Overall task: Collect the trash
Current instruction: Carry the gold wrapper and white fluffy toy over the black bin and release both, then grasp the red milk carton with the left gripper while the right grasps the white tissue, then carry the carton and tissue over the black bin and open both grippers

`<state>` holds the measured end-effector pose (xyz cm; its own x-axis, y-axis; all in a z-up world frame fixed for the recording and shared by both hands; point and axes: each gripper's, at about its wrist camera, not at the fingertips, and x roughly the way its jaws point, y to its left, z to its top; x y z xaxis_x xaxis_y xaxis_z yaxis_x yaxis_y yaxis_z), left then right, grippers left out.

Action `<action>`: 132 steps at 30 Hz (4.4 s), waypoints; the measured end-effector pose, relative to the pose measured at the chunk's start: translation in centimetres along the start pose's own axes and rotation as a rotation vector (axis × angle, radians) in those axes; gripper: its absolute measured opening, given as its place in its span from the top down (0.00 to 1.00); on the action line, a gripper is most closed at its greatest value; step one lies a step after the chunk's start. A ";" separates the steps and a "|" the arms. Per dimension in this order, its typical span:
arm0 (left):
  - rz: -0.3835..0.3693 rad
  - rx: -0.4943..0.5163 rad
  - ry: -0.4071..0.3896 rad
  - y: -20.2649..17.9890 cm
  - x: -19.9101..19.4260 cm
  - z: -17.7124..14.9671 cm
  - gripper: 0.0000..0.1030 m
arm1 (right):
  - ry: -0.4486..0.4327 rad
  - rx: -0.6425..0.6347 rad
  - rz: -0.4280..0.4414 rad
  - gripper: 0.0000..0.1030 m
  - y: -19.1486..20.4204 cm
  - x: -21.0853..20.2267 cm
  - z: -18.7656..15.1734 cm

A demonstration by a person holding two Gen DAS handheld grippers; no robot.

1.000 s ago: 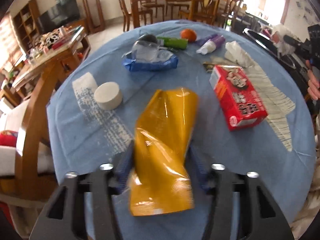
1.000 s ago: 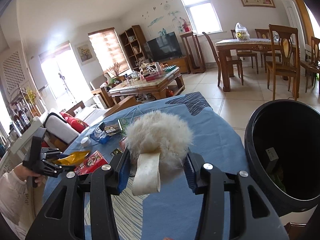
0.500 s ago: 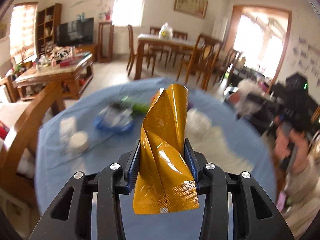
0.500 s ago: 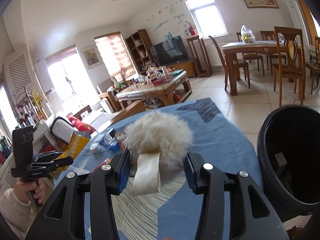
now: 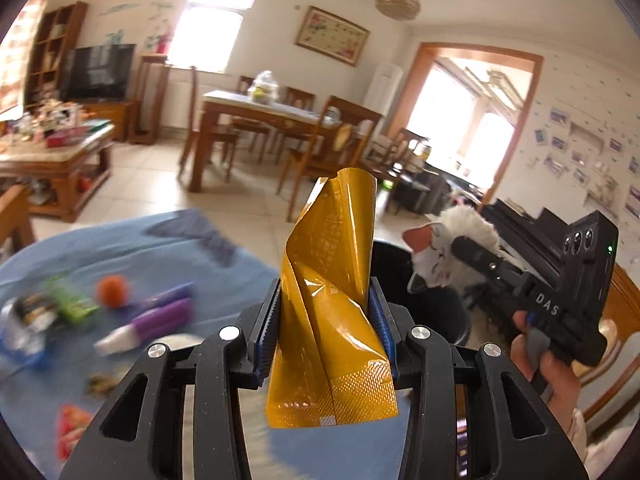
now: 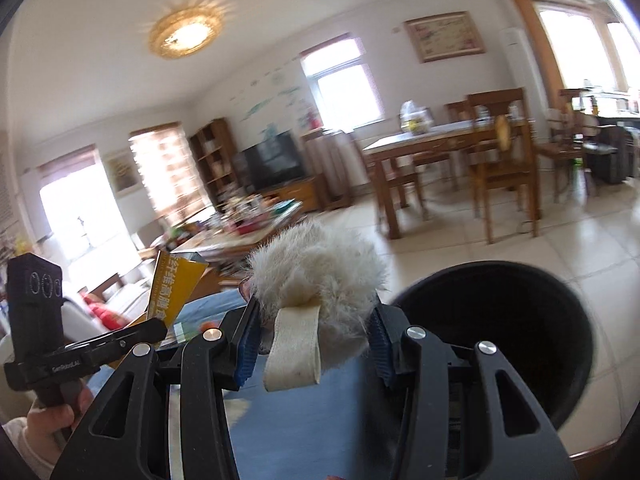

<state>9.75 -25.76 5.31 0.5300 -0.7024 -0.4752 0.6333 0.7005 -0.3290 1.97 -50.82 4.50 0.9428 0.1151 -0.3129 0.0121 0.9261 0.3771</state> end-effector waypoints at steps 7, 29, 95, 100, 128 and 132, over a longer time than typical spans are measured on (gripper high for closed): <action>-0.080 0.058 0.073 -6.1 9.0 0.1 0.60 | -0.026 0.098 -0.122 0.55 -6.3 -0.5 0.7; -0.026 0.125 0.198 -9.5 23.4 -0.2 0.59 | 0.040 0.212 -0.249 0.54 -13.3 1.8 -1.4; 0.410 -0.084 0.235 14.4 -7.6 -9.1 0.49 | 0.518 -0.247 0.165 0.77 16.4 14.0 -10.0; 0.360 -0.078 0.119 12.3 -8.6 -7.5 0.49 | 0.352 -0.223 0.256 0.77 16.5 9.7 -7.9; 0.074 0.184 -0.022 -7.2 4.2 -0.1 0.49 | -0.108 -0.073 -0.043 0.77 -0.5 -2.8 2.3; 0.042 0.188 -0.008 -8.3 7.4 0.6 0.49 | -0.118 -0.039 -0.075 0.77 -2.3 -2.7 2.2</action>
<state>8.77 -36.88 4.98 0.5619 -0.6747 -0.4785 0.7047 0.6934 -0.1502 0.10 -54.07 6.40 0.9724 0.0037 -0.2332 0.0736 0.9439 0.3219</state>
